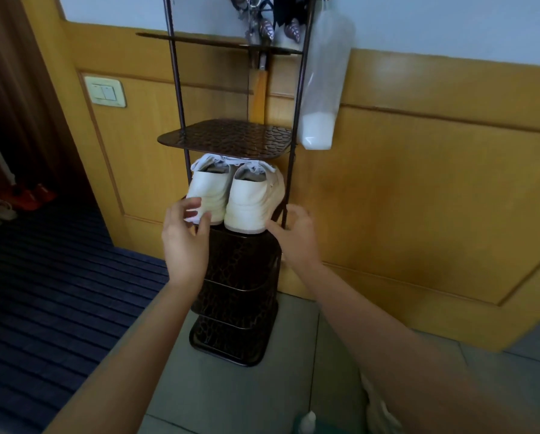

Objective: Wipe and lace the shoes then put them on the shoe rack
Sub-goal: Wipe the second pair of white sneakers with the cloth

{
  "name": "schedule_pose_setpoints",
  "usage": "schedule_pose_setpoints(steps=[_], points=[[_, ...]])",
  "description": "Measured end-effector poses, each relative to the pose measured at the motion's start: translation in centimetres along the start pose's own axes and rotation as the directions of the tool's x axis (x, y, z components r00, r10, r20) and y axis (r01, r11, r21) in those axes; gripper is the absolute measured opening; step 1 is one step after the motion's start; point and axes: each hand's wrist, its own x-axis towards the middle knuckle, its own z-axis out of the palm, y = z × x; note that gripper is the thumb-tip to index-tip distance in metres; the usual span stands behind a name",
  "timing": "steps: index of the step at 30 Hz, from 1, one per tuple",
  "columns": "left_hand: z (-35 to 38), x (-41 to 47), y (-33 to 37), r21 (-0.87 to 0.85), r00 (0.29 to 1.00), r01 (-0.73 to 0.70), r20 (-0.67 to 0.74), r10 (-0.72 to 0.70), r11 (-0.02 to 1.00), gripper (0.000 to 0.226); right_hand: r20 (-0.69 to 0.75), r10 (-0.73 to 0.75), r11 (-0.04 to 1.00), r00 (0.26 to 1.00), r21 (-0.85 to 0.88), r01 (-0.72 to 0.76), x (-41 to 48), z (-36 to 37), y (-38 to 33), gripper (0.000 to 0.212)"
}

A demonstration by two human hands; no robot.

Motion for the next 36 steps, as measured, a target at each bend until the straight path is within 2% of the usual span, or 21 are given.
schedule_pose_setpoints(steps=[2,5,8,10,12,14,16,21,25,31,36], points=[[0.5,-2.4,1.2,-0.047,0.999,0.024,0.048,-0.022,0.999,0.018,-0.003,0.062,0.997,0.998,0.04,-0.062,-0.8,-2.5,0.3,0.046],[2.3,-5.7,2.5,-0.042,0.971,0.067,0.231,-0.056,0.997,0.016,0.014,0.129,0.992,0.992,0.011,-0.129,-2.0,-6.7,1.9,0.031],[4.8,-8.4,4.0,0.005,0.872,0.108,0.479,-0.097,0.994,0.013,0.03,0.188,0.98,0.982,-0.07,-0.185,-3.1,-11.1,4.5,0.025],[7.1,-10.3,5.2,0.087,0.759,0.13,0.632,-0.156,0.988,0.011,0.054,0.262,0.958,0.964,-0.137,-0.252,-3.8,-14.3,6.8,0.027],[9.7,-12.1,6.3,0.163,0.592,0.219,0.761,-0.264,0.962,0.013,0.07,0.338,0.931,0.939,-0.171,-0.322,-4.6,-17.6,9.2,0.022],[12.4,-14.1,7.0,0.269,0.421,0.292,0.826,-0.376,0.918,0.019,0.062,0.406,0.903,0.912,-0.183,-0.389,-5.5,-20.8,11.9,0.02],[15.1,-16.3,6.8,0.364,0.321,0.312,0.829,-0.458,0.878,0.023,0.053,0.471,0.873,0.881,-0.176,-0.456,-6.6,-23.4,14.6,0.023],[21.4,-22.9,3.7,0.457,0.251,0.238,0.824,-0.509,0.857,0.029,-0.03,0.645,0.756,0.764,-0.123,-0.643,-9.4,-27.5,22.9,0.015],[24.6,-27.9,0.9,0.518,0.206,0.214,0.805,-0.557,0.828,0.035,-0.047,0.724,0.684,0.688,-0.082,-0.725,-11.4,-28.7,28.6,0.025],[27.5,-33.4,-2.4,0.597,0.158,0.279,0.744,-0.65,0.752,0.047,-0.098,0.742,0.648,0.663,-0.15,-0.747,-14.1,-28.0,35.8,0.046],[29.7,-36.0,-5.0,0.631,0.136,0.323,0.707,-0.694,0.706,0.053,-0.09,0.762,0.614,0.642,-0.215,-0.759,-15.3,-26.6,40.7,0.027]])
